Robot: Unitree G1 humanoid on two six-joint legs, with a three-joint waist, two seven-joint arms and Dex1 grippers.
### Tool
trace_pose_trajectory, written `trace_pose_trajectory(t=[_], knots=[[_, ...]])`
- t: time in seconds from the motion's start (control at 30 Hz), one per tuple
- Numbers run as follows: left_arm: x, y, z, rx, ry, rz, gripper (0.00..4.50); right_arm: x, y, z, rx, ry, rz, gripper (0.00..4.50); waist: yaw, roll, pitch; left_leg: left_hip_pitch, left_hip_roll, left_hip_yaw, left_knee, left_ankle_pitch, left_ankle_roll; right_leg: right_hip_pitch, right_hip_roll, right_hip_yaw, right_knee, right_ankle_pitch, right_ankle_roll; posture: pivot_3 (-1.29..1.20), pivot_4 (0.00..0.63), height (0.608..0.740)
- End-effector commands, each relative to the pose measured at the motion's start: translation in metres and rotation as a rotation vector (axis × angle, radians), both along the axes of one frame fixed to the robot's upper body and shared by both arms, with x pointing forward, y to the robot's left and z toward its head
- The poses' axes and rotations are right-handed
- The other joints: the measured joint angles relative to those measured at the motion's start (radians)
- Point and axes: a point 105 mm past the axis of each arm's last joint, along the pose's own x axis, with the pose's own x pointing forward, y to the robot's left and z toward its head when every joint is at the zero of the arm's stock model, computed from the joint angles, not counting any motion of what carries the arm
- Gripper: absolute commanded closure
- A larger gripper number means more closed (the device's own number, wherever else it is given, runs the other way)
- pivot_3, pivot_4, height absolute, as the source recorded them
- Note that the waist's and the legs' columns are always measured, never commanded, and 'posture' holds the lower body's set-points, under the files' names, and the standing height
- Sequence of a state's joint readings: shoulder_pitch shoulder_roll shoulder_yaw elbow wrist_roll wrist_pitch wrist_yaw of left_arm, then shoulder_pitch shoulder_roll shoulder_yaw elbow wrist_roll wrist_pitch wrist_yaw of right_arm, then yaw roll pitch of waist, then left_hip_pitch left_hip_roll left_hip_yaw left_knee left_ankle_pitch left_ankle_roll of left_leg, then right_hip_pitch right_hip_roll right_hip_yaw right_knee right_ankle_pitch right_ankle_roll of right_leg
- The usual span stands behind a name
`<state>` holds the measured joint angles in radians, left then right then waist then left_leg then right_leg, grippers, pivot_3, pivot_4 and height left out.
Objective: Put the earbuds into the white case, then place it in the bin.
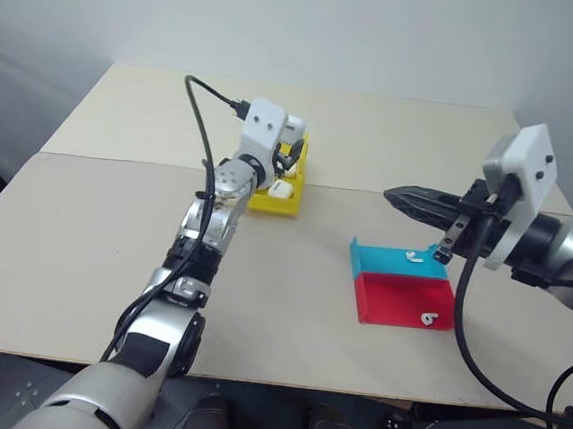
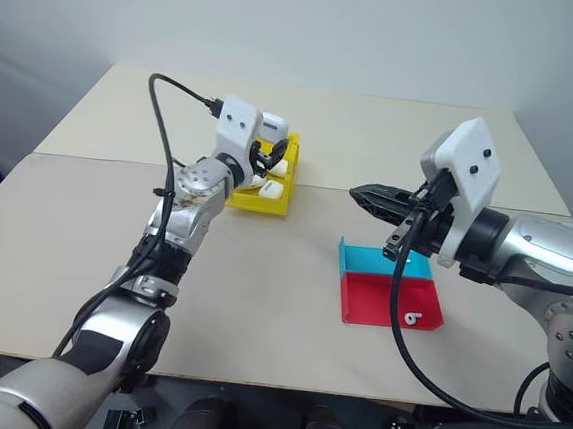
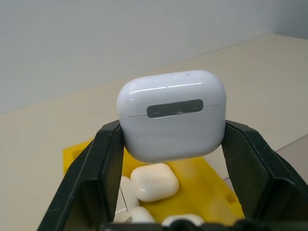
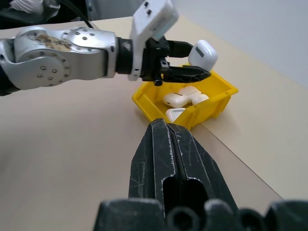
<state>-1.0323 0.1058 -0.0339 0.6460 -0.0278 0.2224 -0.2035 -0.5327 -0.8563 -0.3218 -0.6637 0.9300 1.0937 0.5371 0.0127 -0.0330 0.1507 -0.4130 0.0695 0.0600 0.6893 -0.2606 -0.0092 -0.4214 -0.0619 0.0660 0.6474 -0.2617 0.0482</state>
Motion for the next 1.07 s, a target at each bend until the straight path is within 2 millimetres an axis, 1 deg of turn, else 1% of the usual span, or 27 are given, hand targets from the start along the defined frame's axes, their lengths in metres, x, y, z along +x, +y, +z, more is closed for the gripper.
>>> trace_pose_trajectory(t=[0.03,0.13,0.17,0.27,0.37,0.47,0.53,0.6,0.63,0.7,0.77,0.8,0.83,0.9,0.97,1.07], knots=[[0.009,0.002,0.006,0.008,-0.003,0.066,0.99,-0.003,0.002,0.008,0.030,-0.012,0.001,4.50,-0.002,0.000,0.000,0.000,0.000,0.000,0.000,0.000,0.000,0.000,0.000,0.000,0.000,0.000,0.000,0.00,0.150,0.740],[0.010,0.005,0.006,0.016,-0.012,0.066,0.15,-0.003,0.001,0.009,0.041,-0.002,-0.007,4.50,-0.003,0.000,0.000,0.000,0.000,0.000,0.000,0.000,0.000,-0.001,0.000,0.000,0.000,0.000,0.000,0.00,0.150,0.740],[0.010,0.008,0.006,0.018,-0.015,0.070,0.07,-0.002,0.000,0.009,0.048,0.004,-0.011,4.50,-0.003,0.000,0.000,0.000,0.000,0.000,0.000,0.000,0.000,-0.001,0.000,0.000,0.000,0.000,0.000,0.00,0.150,0.740],[0.006,0.018,0.007,0.011,-0.036,0.065,0.07,-0.001,0.000,0.007,0.061,0.016,-0.015,4.50,-0.003,0.000,0.000,-0.001,0.000,0.000,0.000,0.000,0.000,-0.001,0.000,0.000,0.000,0.000,0.000,0.00,0.150,0.740],[-0.004,0.024,0.020,-0.048,-0.095,0.020,0.07,0.001,0.002,0.007,0.075,0.016,-0.005,4.50,-0.002,0.000,0.000,-0.001,0.000,0.000,0.000,0.000,0.000,-0.001,0.000,0.000,0.001,0.000,0.000,0.00,0.150,0.740],[-0.029,0.036,0.036,-0.257,-0.035,-0.186,0.07,0.004,0.005,0.005,0.081,0.016,0.005,4.50,-0.003,0.000,0.000,-0.001,0.000,0.000,0.000,0.000,0.000,-0.001,0.000,0.000,0.001,0.000,0.000,0.00,0.150,0.740],[-0.047,0.047,0.044,-0.247,-0.056,-0.255,0.07,0.007,0.005,-0.001,0.066,0.011,0.003,4.50,-0.010,0.000,0.000,-0.002,0.001,0.000,0.000,0.000,-0.001,-0.002,0.000,0.000,0.002,0.000,0.000,0.00,0.150,0.740],[-0.063,0.051,0.045,-0.181,-0.080,-0.311,0.07,0.008,0.003,-0.007,0.045,-0.006,-0.004,4.50,-0.012,0.000,0.000,-0.001,0.001,0.000,0.000,0.000,-0.001,-0.002,0.000,0.000,0.002,0.000,0.000,0.00,0.150,0.740],[-0.077,0.056,0.045,-0.146,-0.092,-0.361,0.07,0.010,0.001,-0.015,0.034,-0.005,-0.013,4.50,-0.012,0.000,0.000,-0.001,0.001,0.000,0.000,0.000,-0.001,-0.002,0.000,0.000,0.001,0.000,0.000,0.00,0.150,0.740],[-0.107,0.068,0.043,-0.078,-0.098,-0.439,0.07,0.015,-0.003,-0.031,0.024,-0.002,-0.024,4.50,-0.015,0.000,0.000,0.000,0.001,0.000,0.000,0.000,-0.001,0.000,0.000,0.000,0.001,0.000,0.000,0.00,0.150,0.740],[-0.139,0.080,0.036,-0.035,-0.026,-0.548,0.07,0.018,-0.008,-0.046,0.020,0.004,-0.020,4.50,-0.020,0.000,0.000,0.000,0.001,0.000,0.000,0.000,-0.001,-0.001,0.000,0.000,0.001,0.000,0.000,0.00,0.150,0.740],[-0.153,0.085,0.032,-0.015,0.001,-0.588,0.07,0.018,-0.009,-0.049,0.026,0.013,-0.011,4.50,-0.024,0.001,0.000,0.000,0.002,0.000,0.000,0.000,-0.001,-0.001,0.000,0.000,0.001,0.000,0.000,0.00,0.150,0.740],[-0.162,0.087,0.029,-0.002,0.021,-0.613,0.07,0.018,-0.010,-0.050,0.031,0.017,-0.004,4.50,-0.025,0.000,0.000,0.000,0.002,0.000,0.000,0.000,-0.001,-0.001,0.000,0.000,0.001,0.000,0.000,0.00,0.150,0.740],[-0.186,0.098,0.019,0.045,0.096,-0.651,0.07,0.012,-0.010,-0.051,0.025,0.042,0.067,4.50,-0.025,0.000,0.000,0.000,0.002,0.000,0.002,0.001,-0.001,-0.001,0.000,0.000,0.003,0.000,0.000,0.00,0.150,0.740],[-0.204,0.106,0.013,0.081,0.162,-0.664,0.07,0.006,-0.011,-0.051,0.006,0.058,0.127,4.50,-0.025,0.000,0.000,0.003,0.002,0.001,0.003,0.001,-0.001,0.001,0.000,0.000,0.003,0.000,0.000,0.00,0.150,0.740],[-0.215,0.116,0.012,0.098,0.206,-0.647,0.07,0.003,-0.015,-0.054,-0.037,0.077,0.161,4.50,-0.021,0.000,0.000,0.007,0.002,0.001,0.002,0.000,-0.001,0.004,0.000,0.000,0.003,0.000,0.000,0.00,0.150,0.740]])
